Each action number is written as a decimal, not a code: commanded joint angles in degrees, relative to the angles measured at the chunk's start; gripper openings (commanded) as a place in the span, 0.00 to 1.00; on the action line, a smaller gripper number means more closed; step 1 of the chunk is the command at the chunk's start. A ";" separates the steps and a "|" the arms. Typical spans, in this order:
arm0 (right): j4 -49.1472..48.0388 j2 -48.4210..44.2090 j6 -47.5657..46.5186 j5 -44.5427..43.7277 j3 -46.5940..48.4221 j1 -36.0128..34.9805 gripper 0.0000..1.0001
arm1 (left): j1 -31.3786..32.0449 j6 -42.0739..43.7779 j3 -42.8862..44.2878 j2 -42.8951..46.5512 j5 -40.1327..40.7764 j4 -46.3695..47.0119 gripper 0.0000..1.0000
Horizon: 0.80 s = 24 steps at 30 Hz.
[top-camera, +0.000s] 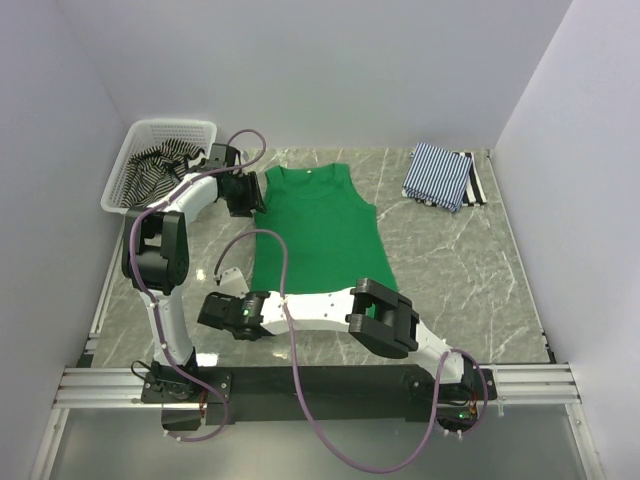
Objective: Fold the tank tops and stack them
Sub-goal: Fold the tank top
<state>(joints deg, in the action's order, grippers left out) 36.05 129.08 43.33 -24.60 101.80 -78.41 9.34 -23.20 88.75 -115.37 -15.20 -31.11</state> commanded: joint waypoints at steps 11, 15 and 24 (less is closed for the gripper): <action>-2.39 -3.12 0.00 -0.01 -1.86 0.10 0.00 | -0.03 -0.44 -0.86 -1.34 1.57 1.58 0.53; -5.37 -5.93 -0.44 1.74 -5.55 0.36 0.00 | -0.03 -1.05 -0.25 -2.31 2.72 1.76 0.54; -11.44 -10.33 -1.50 5.17 -11.45 0.89 0.00 | -0.03 -0.97 0.19 -3.89 5.62 3.16 0.54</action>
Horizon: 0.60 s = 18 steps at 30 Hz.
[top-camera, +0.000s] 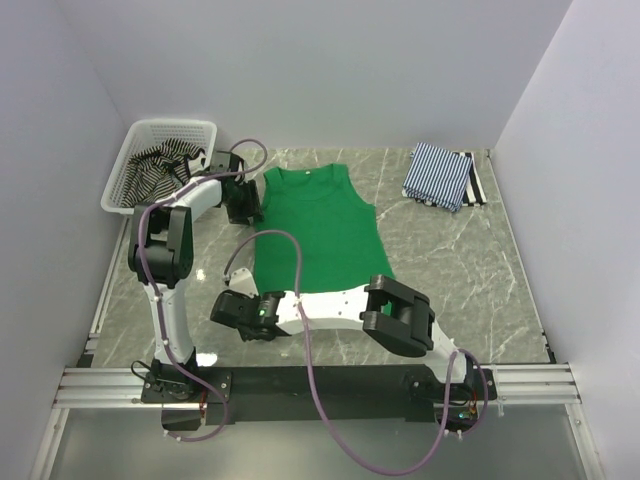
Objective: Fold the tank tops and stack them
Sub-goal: Fold the tank top
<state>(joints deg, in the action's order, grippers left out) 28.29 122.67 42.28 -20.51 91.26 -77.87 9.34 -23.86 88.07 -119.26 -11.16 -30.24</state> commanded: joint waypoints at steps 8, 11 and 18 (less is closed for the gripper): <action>-6.06 -6.48 -0.89 3.55 -3.11 0.70 0.00 | -0.11 -0.75 0.44 -1.59 4.30 4.13 0.51; -6.41 -7.44 -0.80 3.72 -3.63 0.70 0.00 | -0.12 -1.37 0.35 -1.50 5.18 4.57 0.44; -9.22 -11.05 -0.27 6.80 -7.32 1.22 0.00 | -0.29 -2.60 -1.59 0.78 7.11 6.24 0.16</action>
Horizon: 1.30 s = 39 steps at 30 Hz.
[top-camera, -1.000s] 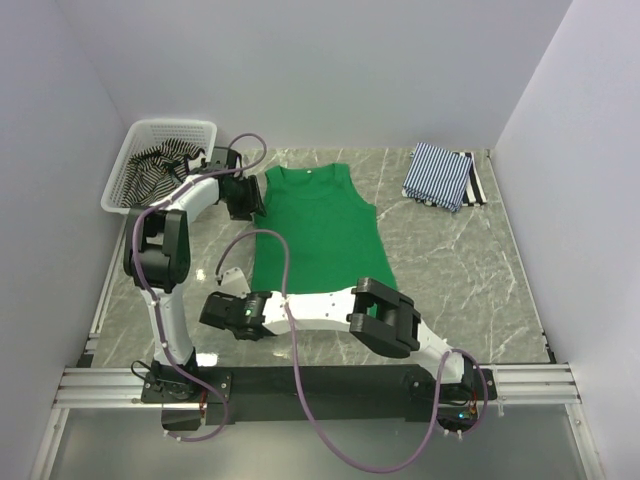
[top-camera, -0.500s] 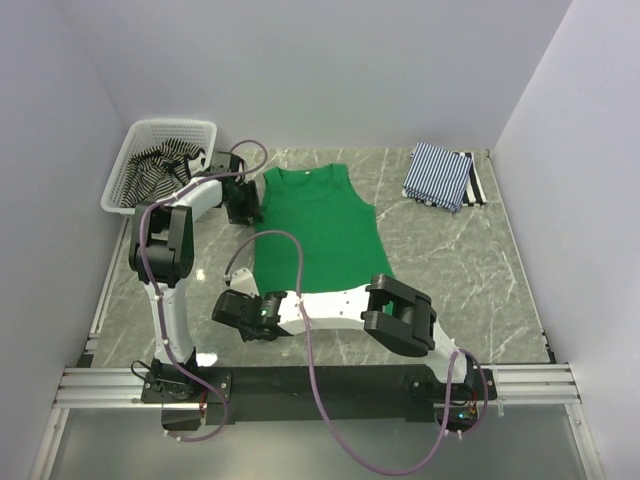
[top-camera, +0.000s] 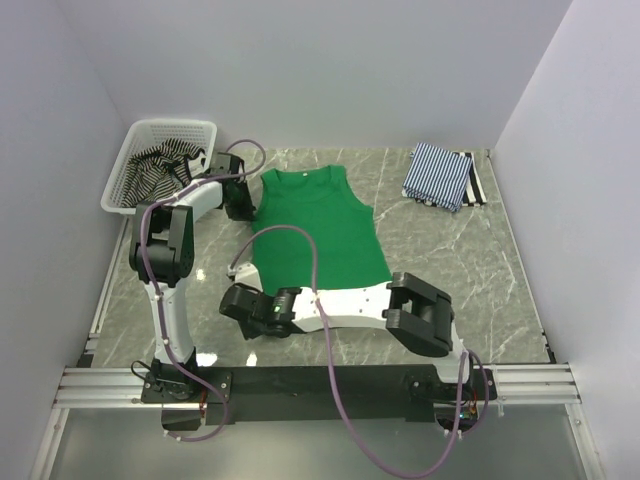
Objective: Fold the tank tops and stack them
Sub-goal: Fold the tank top
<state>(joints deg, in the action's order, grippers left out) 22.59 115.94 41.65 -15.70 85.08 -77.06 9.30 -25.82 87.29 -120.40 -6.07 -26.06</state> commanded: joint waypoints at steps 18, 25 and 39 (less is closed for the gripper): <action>-9.23 -8.61 0.80 12.54 -6.31 1.64 0.00 | -0.34 -5.81 -3.97 10.18 8.35 4.27 0.01; -12.57 -14.68 2.38 13.95 -13.62 5.51 0.00 | 0.54 -7.22 -2.65 9.48 7.82 4.36 0.01; -15.82 -25.05 5.11 12.63 -28.20 10.08 0.00 | 7.31 -10.56 5.26 4.30 11.16 2.25 0.01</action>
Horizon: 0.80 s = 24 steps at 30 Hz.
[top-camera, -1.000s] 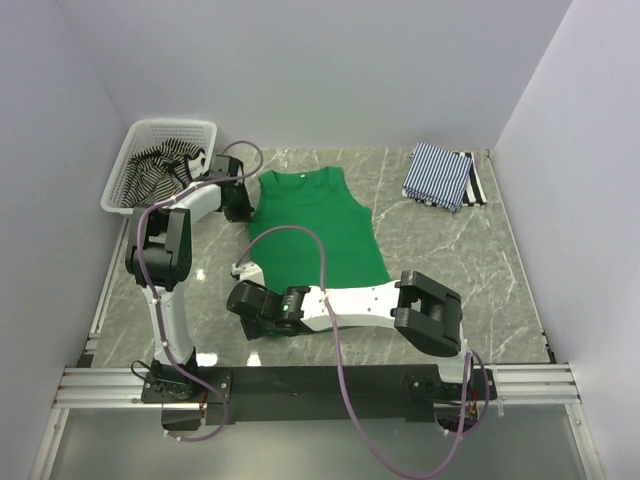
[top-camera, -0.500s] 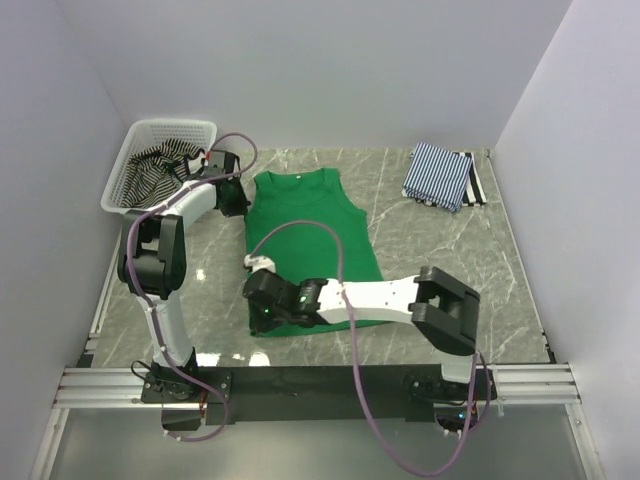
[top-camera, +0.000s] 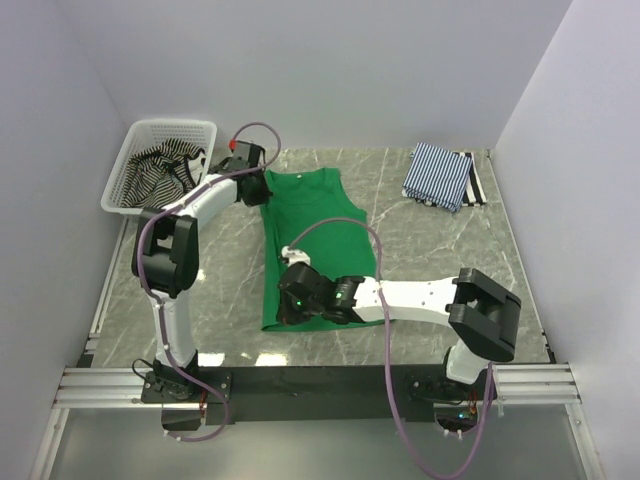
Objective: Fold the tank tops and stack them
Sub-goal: Fold the tank top
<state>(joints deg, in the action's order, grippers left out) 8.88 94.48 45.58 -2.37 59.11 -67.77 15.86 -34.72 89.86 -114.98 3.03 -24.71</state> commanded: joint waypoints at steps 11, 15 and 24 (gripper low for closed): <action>-3.88 -9.22 2.41 -2.20 -10.33 3.87 0.00 | 4.27 -3.42 6.81 -5.52 3.13 0.63 0.00; -4.31 -10.36 2.58 -2.46 -12.70 4.66 0.00 | 5.15 -3.60 8.39 -6.31 3.48 0.36 0.01; -5.02 -12.12 3.37 -3.08 -16.31 5.71 0.00 | 6.99 -3.95 12.26 -9.29 3.65 -0.69 0.01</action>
<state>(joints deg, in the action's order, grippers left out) 5.43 85.25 48.23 -4.49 43.86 -62.57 22.13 -37.80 98.83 -122.83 5.41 -25.87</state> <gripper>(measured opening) 0.009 0.024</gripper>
